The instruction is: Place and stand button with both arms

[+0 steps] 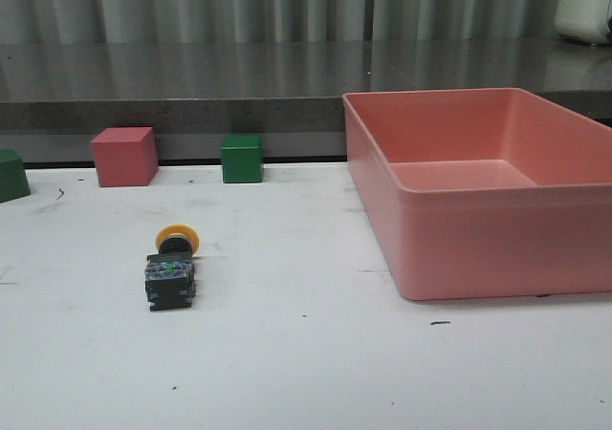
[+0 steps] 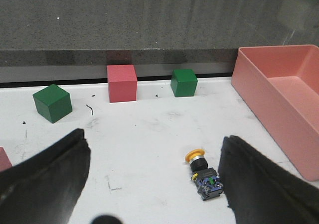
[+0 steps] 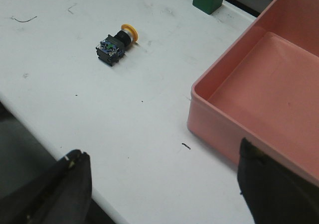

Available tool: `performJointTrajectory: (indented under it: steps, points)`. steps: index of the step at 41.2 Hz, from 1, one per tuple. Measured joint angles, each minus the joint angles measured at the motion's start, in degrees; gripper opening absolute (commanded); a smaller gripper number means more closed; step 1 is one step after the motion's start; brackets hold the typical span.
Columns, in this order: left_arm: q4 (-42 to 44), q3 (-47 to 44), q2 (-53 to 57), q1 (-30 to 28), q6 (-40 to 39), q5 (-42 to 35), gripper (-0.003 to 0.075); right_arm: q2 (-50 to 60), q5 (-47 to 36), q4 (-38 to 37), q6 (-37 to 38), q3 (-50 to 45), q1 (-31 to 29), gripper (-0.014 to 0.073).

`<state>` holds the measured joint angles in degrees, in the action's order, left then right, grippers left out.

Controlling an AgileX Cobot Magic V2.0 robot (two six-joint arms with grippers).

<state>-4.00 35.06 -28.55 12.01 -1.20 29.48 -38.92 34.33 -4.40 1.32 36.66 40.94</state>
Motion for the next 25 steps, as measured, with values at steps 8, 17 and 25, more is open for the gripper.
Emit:
performJointTrajectory:
  steps: [8,17,25]
  points:
    - [-0.3,6.8,-6.7,2.6,5.2,8.6,0.0526,0.0,0.0,0.0,0.0,0.0,0.0,0.0615]
    - [0.8,15.0,-18.8,6.5,6.1,17.7,0.0555,0.0,0.0,0.0,0.0,0.0,0.0,0.0615]
    - [0.8,21.2,-32.0,6.5,5.7,21.0,0.0587,0.0,0.0,0.0,0.2,0.0,0.0,0.0615]
